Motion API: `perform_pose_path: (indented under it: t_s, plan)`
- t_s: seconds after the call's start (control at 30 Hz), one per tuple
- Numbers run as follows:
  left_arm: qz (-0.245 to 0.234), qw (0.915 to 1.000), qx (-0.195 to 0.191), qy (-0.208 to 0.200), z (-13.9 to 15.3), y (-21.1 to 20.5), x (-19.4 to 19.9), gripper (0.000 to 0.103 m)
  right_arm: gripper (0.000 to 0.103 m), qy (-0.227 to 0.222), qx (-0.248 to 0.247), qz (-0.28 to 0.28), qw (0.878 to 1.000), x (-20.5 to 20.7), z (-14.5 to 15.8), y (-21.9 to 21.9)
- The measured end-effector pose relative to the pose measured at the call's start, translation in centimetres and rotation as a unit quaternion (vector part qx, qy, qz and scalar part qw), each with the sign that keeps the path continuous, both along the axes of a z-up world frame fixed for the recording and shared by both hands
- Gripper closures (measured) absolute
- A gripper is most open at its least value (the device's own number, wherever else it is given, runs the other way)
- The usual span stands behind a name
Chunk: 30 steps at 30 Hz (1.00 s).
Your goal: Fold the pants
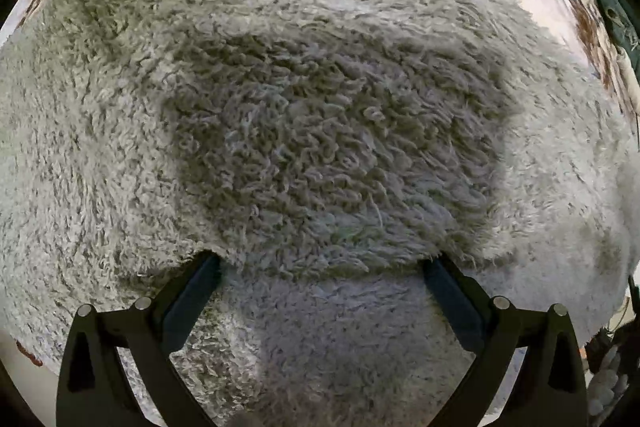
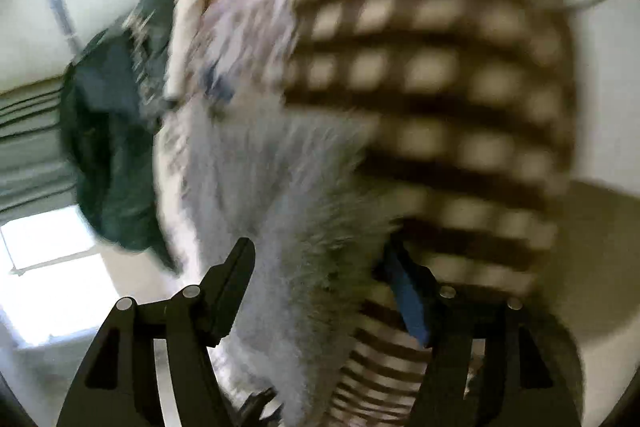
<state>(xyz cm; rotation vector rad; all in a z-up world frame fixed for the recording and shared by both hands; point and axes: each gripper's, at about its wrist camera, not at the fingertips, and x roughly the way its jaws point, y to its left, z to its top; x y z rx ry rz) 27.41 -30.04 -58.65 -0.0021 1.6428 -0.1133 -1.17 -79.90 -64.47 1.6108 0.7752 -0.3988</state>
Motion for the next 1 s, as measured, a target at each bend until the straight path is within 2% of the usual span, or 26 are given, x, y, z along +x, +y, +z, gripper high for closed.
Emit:
perform_pose_path:
  t_s: [0.03, 0.1, 0.2, 0.27, 0.3, 0.33, 0.4, 0.53, 0.6, 0.63, 0.73, 0.83, 0.87, 0.97, 1.0]
  plan:
    - [-0.001, 1.0000, 0.003, -0.005, 0.0, -0.2, -0.1, 0.000, 0.034, -0.027, -0.007, 0.006, 1.000, 1.1, -0.6, 0.1]
    - [0.004, 0.9999, 0.004, -0.012, -0.8, -1.3, -0.1, 0.000, 0.033, -0.040, -0.014, 0.003, 0.999, 2.1, -1.3, 0.0]
    - [0.004, 0.9999, 0.007, -0.008, -0.9, -1.4, -0.7, 0.000, 0.033, -0.080, -0.012, -0.034, 0.996, 3.2, -2.1, -0.4]
    - [0.006, 1.0000, 0.004, -0.003, -0.7, -1.0, -0.5, 0.000, 0.047, -0.088, -0.017, -0.052, 0.995, 3.7, -2.1, -0.4]
    - [0.009, 1.0000, 0.000, -0.003, -0.5, -0.2, -0.6, 0.000, 0.079, -0.089, -0.020, -0.056, 0.994, 4.0, -2.0, -0.3]
    - [0.014, 0.9999, -0.008, -0.006, 0.1, 0.4, -0.6, 0.000, 0.085, -0.088, -0.024, -0.056, 0.994, 4.6, -1.5, -0.1]
    - [0.025, 0.9993, -0.026, -0.009, 1.5, 1.7, -0.7, 0.000, 0.085, -0.082, -0.049, -0.055, 0.994, 5.4, 0.3, 0.3]
    - [0.051, 0.9966, -0.061, -0.022, 4.4, 3.8, -1.0, 0.000, 0.085, -0.075, -0.122, 0.001, 0.990, 8.3, 7.1, 2.4]
    - [0.060, 0.9950, -0.074, -0.029, 6.0, 5.2, -1.3, 0.000, 0.085, -0.069, -0.178, 0.056, 0.980, 10.5, 11.1, 4.6]
    - [0.066, 0.9940, -0.081, -0.033, 6.8, 6.2, -1.4, 0.000, 0.085, -0.066, -0.214, 0.093, 0.970, 12.1, 13.5, 6.4]
    - [0.086, 0.9905, -0.096, -0.048, 8.9, 10.0, -1.8, 0.000, 0.085, -0.073, -0.274, 0.178, 0.942, 15.7, 17.9, 12.5]
    - [0.105, 0.9881, -0.097, -0.058, 10.2, 13.7, -2.3, 0.000, 0.085, -0.084, -0.293, 0.255, 0.918, 19.1, 19.2, 20.4]
    - [0.114, 0.9872, -0.094, -0.060, 10.4, 15.6, -2.2, 0.000, 0.085, -0.086, -0.301, 0.288, 0.905, 20.6, 19.1, 23.9]
    - [0.136, 0.9848, -0.085, -0.068, 11.1, 19.2, -3.2, 0.000, 0.085, -0.082, -0.309, 0.363, 0.875, 23.2, 17.3, 32.7]
    - [0.145, 0.9839, -0.077, -0.071, 11.1, 21.2, -3.3, 0.000, 0.085, -0.079, -0.319, 0.395, 0.858, 24.2, 16.0, 36.7]
